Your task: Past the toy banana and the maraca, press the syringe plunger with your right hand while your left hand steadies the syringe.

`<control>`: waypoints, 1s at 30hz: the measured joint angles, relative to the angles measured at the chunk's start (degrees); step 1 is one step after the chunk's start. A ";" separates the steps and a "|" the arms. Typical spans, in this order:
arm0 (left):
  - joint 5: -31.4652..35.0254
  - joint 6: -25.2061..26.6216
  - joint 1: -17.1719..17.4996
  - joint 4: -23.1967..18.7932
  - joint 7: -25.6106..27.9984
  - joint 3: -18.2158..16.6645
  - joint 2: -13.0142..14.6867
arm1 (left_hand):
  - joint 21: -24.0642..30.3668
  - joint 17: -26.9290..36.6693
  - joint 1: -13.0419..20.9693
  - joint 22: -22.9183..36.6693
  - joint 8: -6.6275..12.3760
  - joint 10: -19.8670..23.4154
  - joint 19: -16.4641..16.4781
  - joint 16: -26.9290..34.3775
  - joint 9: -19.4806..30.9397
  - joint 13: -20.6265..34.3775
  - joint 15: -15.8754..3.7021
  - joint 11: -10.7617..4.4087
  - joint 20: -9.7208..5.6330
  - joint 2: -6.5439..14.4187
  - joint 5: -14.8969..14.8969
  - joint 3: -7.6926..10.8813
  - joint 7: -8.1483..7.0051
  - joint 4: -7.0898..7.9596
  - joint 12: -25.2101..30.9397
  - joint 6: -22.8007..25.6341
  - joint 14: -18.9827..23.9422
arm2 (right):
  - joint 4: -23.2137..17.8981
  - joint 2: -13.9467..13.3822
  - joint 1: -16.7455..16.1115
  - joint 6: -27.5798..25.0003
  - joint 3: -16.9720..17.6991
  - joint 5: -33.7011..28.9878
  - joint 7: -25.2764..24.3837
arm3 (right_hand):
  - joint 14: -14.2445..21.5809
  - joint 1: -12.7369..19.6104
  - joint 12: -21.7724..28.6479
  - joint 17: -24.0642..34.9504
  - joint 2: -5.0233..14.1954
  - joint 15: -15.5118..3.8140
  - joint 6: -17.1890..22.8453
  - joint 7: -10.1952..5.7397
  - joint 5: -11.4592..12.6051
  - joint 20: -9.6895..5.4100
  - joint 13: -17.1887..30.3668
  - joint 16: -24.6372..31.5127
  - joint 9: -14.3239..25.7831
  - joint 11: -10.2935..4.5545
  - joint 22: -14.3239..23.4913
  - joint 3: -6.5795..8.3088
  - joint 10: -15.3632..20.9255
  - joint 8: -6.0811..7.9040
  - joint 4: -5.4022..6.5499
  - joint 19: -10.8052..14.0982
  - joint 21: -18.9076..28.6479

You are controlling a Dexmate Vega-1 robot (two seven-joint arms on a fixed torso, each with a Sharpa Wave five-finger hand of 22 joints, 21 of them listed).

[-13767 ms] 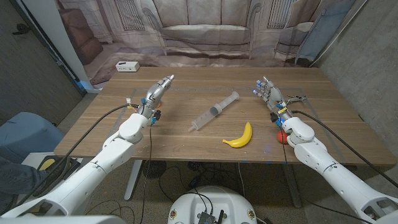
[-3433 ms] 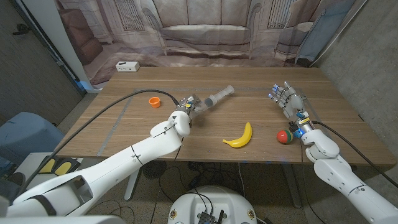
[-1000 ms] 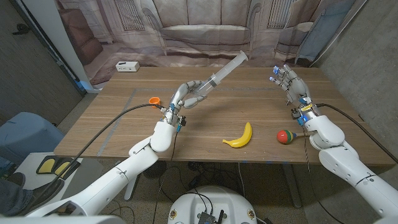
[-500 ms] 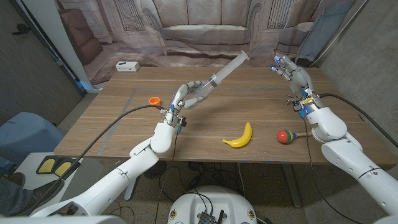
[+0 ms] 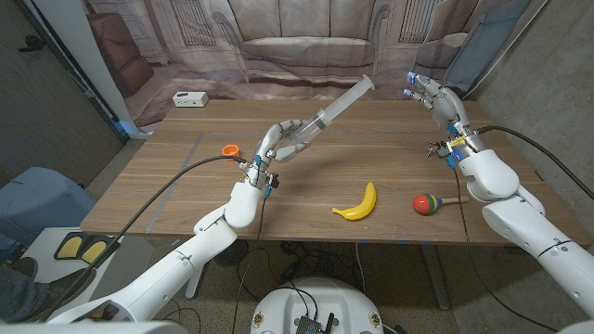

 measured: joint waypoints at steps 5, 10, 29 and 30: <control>0.25 -0.26 -0.16 0.00 -0.09 -0.02 -0.21 | 0.00 0.00 0.00 0.00 0.00 0.00 -0.05 0.00 0.00 0.19 0.00 0.00 -0.34 0.00 -0.04 0.00 0.00 0.00 -0.05 0.00 0.00 | -0.11 -0.46 1.03 -0.27 -0.47 -1.00 0.48 | 0.02 0.01 0.00 0.00 0.01 -0.01 0.00 0.00 0.00 -0.11 0.00 0.00 0.00 0.00 0.00 0.00 0.00 0.00 0.00 -0.07 0.00; 0.41 -0.60 -0.34 0.00 -0.22 -0.04 -0.32 | 0.44 -0.11 0.00 -0.16 0.00 0.00 0.03 0.00 0.00 0.23 0.04 -0.01 -0.42 0.00 -0.06 0.00 0.00 0.00 -0.06 0.00 0.17 | -0.12 -1.08 2.25 -0.47 -1.12 -1.49 1.56 | 0.32 0.53 0.00 0.00 0.53 -0.32 0.00 0.00 0.00 -0.69 0.00 0.00 0.00 -0.17 0.00 0.00 0.28 0.00 0.00 0.57 0.10; 0.93 -0.86 -0.51 -0.08 -0.38 -0.23 -0.53 | 0.89 -0.17 0.00 -0.15 -0.07 0.01 0.04 -0.01 0.00 0.57 0.11 -0.02 -0.43 0.00 -0.40 0.00 0.00 0.00 -0.26 0.01 0.32 | -0.02 -2.29 5.57 -0.93 -3.28 -1.94 5.32 | 3.04 1.17 0.36 0.01 1.17 -0.95 1.50 0.02 0.00 -0.41 0.01 0.50 0.00 -0.60 -0.01 0.03 2.68 0.49 -0.03 3.55 0.69; 0.93 -0.86 -0.51 -0.09 -0.38 -0.24 -0.56 | 0.89 -0.17 0.00 -0.15 -0.09 0.01 0.04 -0.01 0.00 0.57 0.11 -0.02 -0.43 0.00 -0.40 0.00 0.00 0.00 -0.26 0.01 0.32 | -0.02 -2.29 5.57 -0.92 -3.28 -1.94 5.55 | 3.23 1.20 0.36 0.01 1.20 -1.13 1.70 -0.03 0.00 -0.40 0.01 0.50 0.00 -0.60 -0.01 0.19 2.68 0.49 -0.18 3.54 0.69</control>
